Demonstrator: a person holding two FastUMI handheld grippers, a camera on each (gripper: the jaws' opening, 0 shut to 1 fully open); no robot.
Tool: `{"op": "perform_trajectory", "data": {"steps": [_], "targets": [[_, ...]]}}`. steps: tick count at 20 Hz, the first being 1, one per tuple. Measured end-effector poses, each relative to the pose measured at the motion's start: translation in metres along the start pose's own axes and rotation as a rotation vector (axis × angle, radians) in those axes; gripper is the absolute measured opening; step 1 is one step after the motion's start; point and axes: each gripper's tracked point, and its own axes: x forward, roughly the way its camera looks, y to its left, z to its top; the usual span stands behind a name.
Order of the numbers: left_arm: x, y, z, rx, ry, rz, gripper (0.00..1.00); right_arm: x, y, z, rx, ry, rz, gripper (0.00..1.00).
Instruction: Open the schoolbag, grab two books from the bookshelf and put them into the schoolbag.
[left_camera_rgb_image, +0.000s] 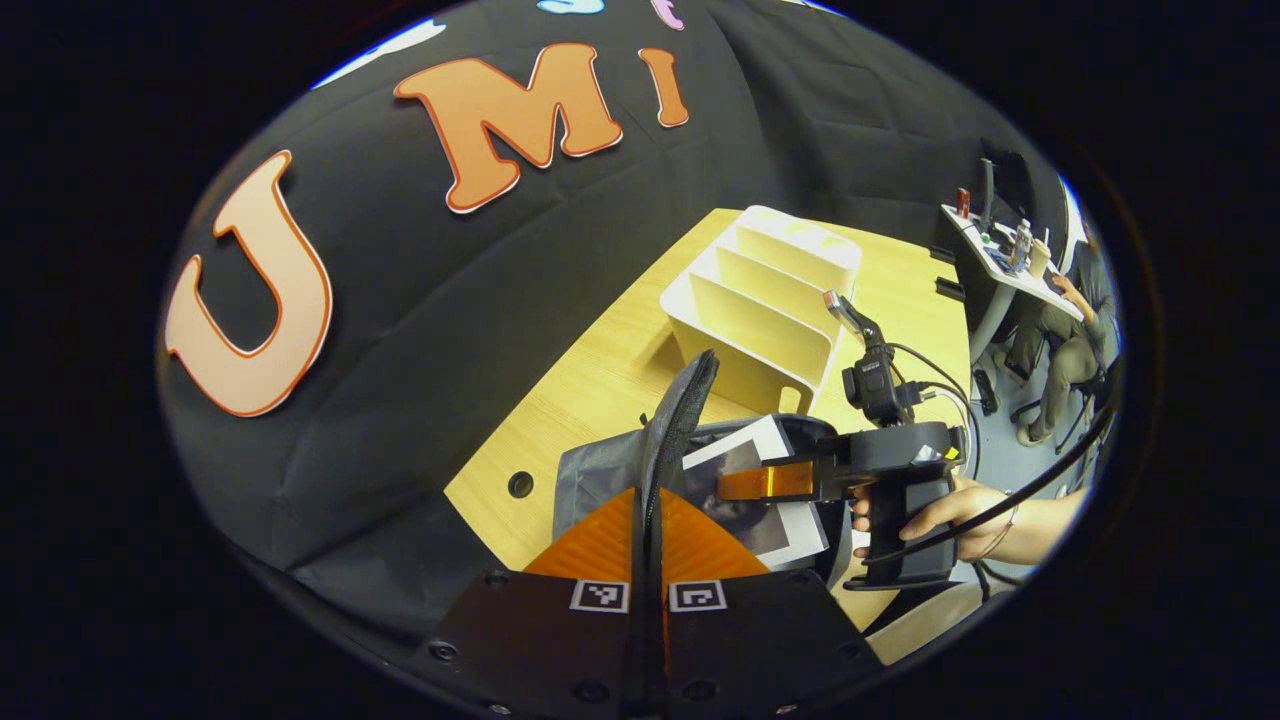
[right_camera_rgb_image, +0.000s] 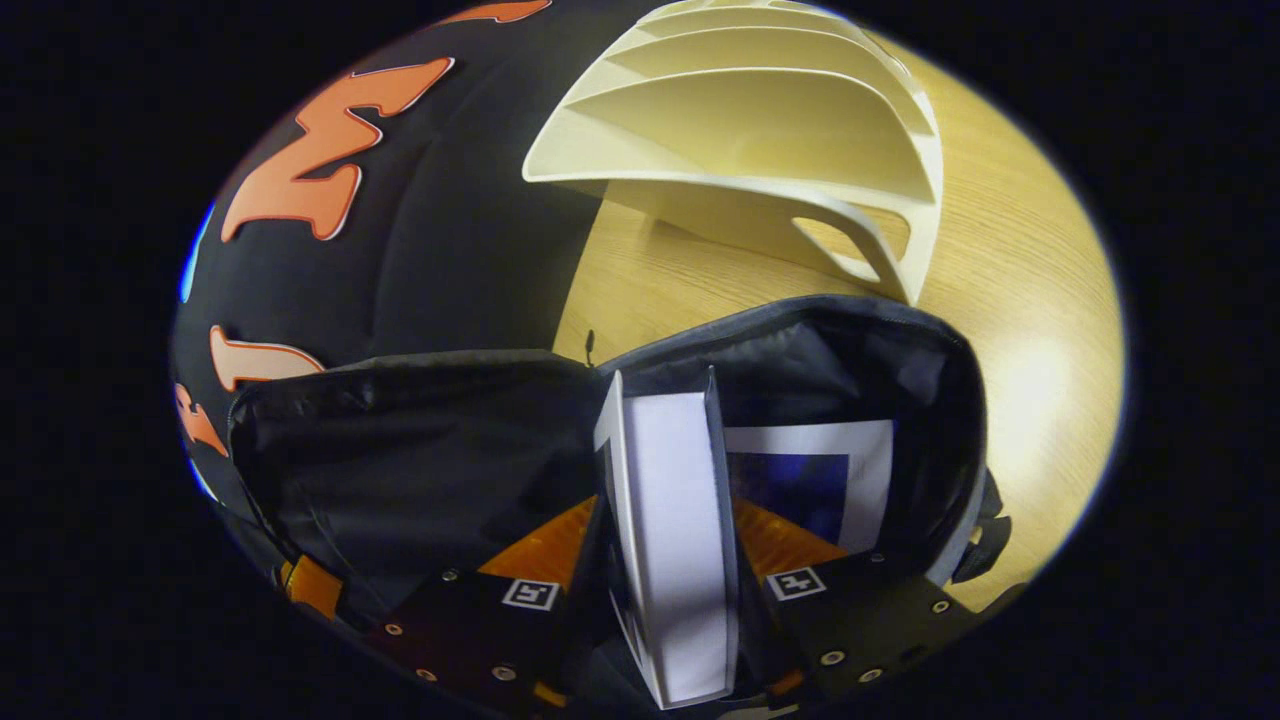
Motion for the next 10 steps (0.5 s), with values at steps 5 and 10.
{"op": "perform_trajectory", "data": {"steps": [5,10], "targets": [[0.003,-0.004,-0.004,-0.05,-0.008,-0.019,0.01,-0.022,-0.023,0.005,-0.029,-0.004,-0.096,0.97],[0.003,-0.015,-0.011,-0.097,-0.023,-0.054,0.01,-0.062,-0.047,0.015,-0.107,-0.032,-0.197,0.98]]}}
